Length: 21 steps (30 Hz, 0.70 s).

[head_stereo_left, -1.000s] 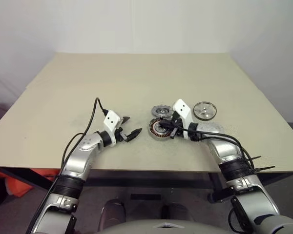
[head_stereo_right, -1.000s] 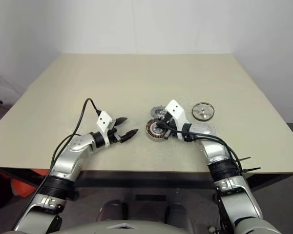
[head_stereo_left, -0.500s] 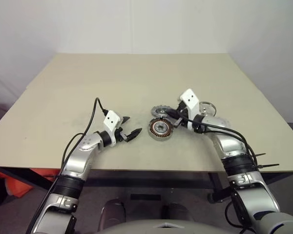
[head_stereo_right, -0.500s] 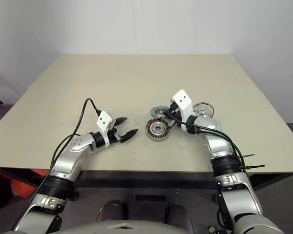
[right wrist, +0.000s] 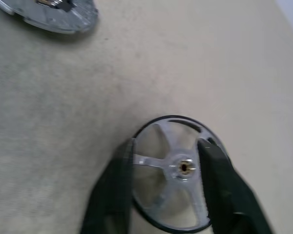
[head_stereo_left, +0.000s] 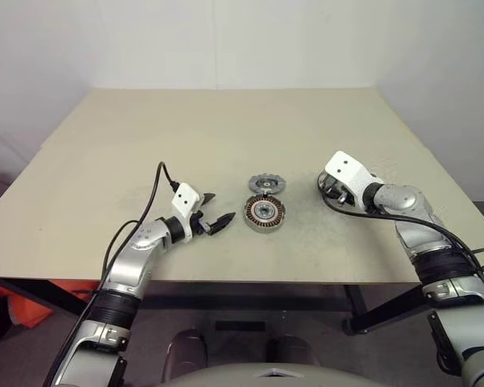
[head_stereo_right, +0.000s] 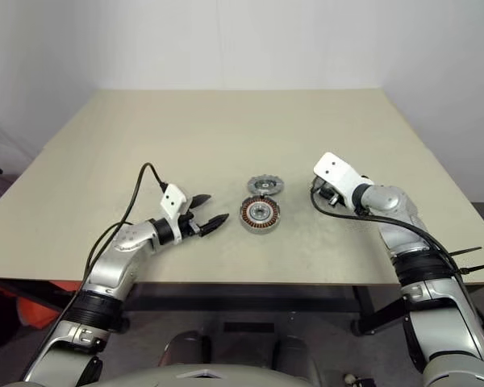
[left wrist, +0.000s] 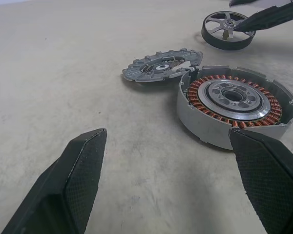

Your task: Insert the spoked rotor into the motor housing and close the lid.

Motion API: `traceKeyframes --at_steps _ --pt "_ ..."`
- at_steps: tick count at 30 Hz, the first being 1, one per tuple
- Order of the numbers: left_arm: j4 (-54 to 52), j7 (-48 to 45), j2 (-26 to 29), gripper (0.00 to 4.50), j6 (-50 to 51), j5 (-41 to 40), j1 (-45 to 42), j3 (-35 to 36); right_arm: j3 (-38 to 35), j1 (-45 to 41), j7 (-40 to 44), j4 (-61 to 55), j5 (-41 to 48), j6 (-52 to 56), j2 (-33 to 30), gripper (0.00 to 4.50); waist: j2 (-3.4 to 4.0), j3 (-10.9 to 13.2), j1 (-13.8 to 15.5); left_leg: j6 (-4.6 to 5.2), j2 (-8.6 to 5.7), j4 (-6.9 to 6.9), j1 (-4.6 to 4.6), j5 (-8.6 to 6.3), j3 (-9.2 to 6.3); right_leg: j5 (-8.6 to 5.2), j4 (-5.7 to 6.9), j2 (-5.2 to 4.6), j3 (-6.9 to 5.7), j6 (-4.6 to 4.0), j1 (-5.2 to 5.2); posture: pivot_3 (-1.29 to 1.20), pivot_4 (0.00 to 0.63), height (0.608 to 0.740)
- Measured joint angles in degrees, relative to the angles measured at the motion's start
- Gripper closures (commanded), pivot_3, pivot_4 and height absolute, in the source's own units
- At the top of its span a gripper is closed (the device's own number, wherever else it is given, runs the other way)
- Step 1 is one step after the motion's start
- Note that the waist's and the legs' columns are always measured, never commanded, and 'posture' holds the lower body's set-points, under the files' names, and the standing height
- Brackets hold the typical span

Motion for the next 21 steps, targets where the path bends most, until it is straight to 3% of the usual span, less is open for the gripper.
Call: traceKeyframes --at_steps 3,4,8,14,21 --pt "0.0 -0.2 0.0 0.25 0.0 0.0 0.0 0.0 0.0 1.2 1.1 -1.2 -0.5 -0.5 -2.3 0.13 0.00 0.0 0.1 0.02 0.00 0.01 -0.02 -0.01 0.00 0.00 -0.02 0.00 0.00 0.00 0.02 0.00 0.000 0.740" --pt "0.1 -0.3 0.1 0.25 0.0 0.0 0.0 0.0 -0.1 1.8 1.4 -1.7 -0.6 -0.5 -2.9 0.03 0.00 0.0 0.2 0.03 0.00 0.01 -0.02 -0.02 0.00 0.00 -0.02 0.00 0.00 -0.01 0.02 0.00 0.000 0.740" --pt "0.1 -0.3 0.1 0.25 -0.1 0.1 0.0 0.0 -2.4 3.1 0.2 -1.8 0.3 2.6 -3.2 0.03 0.01 0.0 0.1 0.03 0.00 0.01 -0.01 -0.01 0.00 0.00 -0.01 0.00 0.01 -0.01 0.01 0.00 0.000 0.740" --pt "0.1 -0.6 0.1 0.25 -0.4 0.1 0.0 0.0 -18.4 2.3 -6.6 -2.2 13.0 20.4 6.2 0.03 0.04 0.0 0.0 0.00 0.04 0.01 0.11 0.01 0.01 0.03 0.09 0.06 0.04 -0.05 0.02 0.00 0.000 0.740" --pt "0.3 -0.9 0.1 0.25 -0.4 0.1 0.0 -0.1 -36.1 0.5 -15.7 -0.4 26.6 39.5 12.4 0.03 0.13 0.0 0.4 -0.03 0.01 0.04 0.09 0.02 0.03 0.03 0.10 0.03 0.05 -0.06 0.03 0.00 0.000 0.740"
